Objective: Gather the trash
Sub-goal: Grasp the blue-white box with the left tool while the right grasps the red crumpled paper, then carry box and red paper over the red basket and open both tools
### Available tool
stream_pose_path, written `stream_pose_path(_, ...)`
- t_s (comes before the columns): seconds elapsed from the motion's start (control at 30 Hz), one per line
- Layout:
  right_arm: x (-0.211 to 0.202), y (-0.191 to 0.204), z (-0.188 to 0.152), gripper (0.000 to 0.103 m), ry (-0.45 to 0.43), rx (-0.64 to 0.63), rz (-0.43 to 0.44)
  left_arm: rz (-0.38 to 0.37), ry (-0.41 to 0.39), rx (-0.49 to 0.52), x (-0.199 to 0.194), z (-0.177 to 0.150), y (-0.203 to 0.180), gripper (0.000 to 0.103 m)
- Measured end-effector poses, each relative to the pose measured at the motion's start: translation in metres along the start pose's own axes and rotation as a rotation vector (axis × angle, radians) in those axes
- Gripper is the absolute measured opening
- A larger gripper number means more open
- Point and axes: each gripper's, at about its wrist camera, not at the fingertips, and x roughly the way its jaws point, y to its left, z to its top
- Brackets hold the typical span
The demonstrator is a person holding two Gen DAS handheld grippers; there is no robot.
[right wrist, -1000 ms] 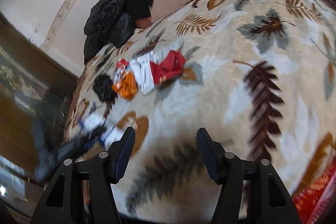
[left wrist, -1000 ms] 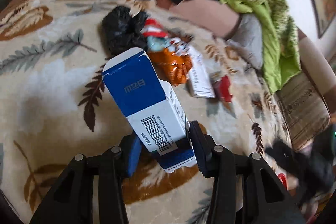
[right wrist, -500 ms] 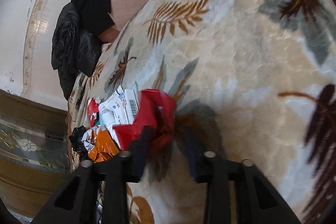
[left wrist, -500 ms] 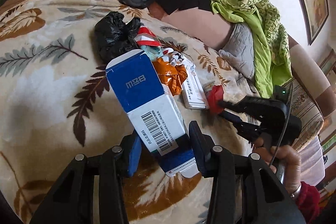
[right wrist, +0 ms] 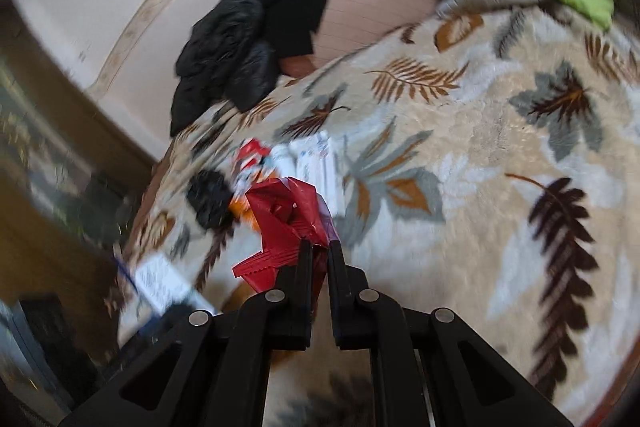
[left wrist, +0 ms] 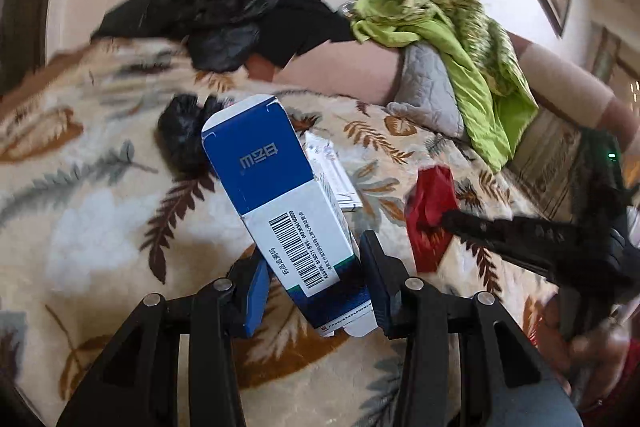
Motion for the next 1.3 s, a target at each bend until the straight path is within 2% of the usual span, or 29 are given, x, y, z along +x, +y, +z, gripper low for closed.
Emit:
stream_pose_path(0.1,-0.017,0.005,-0.018,0.008,-0.002,-0.046,0.0,0.004,-0.018,0.039,-0.012,-0.006,-0.012,0.042)
stream_pose_path(0.27,-0.031,0.018,-0.027,0.008,-0.045,-0.137,-0.031,0.03,-0.024,0.093,-0.02,-0.016,-0.025,0.042)
stream_pose_path(0.47,-0.03,0.013,-0.025,0.008,-0.049,-0.117,-0.042,0.053,-0.029,0.101,-0.022,-0.018,-0.026,0.042)
stream_pose_path(1.1,-0.031,0.014,-0.025,0.008,-0.054,-0.122,-0.052,0.06,-0.009,0.1,-0.017,-0.02,-0.025,0.042)
stream_pose_path(1.3,-0.042,0.011,-0.029,0.008,-0.051,-0.094,-0.035,0.028,0.0,0.085,-0.022,-0.019,-0.027,0.042)
